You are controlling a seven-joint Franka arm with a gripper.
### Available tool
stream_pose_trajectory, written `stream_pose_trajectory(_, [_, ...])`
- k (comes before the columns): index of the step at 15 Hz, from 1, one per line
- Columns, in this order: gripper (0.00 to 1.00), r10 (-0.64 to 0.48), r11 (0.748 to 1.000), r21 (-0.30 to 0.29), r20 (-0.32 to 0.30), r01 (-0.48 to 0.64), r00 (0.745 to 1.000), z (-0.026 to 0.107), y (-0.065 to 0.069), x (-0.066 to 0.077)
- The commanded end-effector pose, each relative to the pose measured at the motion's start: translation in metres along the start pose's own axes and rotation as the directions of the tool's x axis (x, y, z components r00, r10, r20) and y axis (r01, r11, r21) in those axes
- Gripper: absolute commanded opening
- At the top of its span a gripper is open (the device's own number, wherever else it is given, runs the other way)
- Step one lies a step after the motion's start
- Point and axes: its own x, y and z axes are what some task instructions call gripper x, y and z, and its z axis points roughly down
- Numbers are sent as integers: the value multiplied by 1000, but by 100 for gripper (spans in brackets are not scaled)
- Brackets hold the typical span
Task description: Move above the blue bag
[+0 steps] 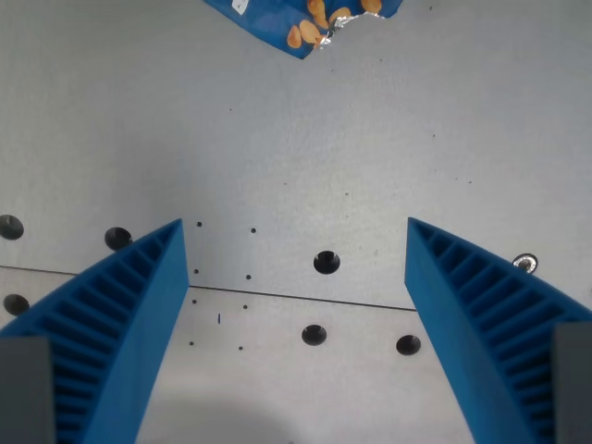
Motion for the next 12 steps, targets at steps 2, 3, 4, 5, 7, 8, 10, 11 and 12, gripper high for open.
stream_pose_trajectory(2, [100, -1, 1000, -1, -6, 1, 1000, -2, 0, 0])
stream_pose_trajectory(3, [100, 0, 1000, -1, -6, 0, 1000, -2, 0, 0])
stream_pose_trajectory(4, [100, 0, 1000, -1, -7, 0, 1000, -2, 0, 0])
stream_pose_trajectory(5, [100, 0, 1000, -1, -7, 0, 1000, -2, 0, 1])
stream_pose_trajectory(7, [100, 2, 1000, -1, -7, -2, 1000, -2, 0, 1])
stream_pose_trajectory(8, [100, 4, 1000, -1, -7, -4, 1000, -2, 0, 2])
stream_pose_trajectory(10, [100, 9, 1000, -2, -8, -9, 1000, -1, 0, 4])
stream_pose_trajectory(11, [100, 12, 1000, -2, -9, -12, 1000, 0, 0, 5])
stream_pose_trajectory(12, [100, 16, 1000, -2, -9, -16, 1000, 0, 0, 7])
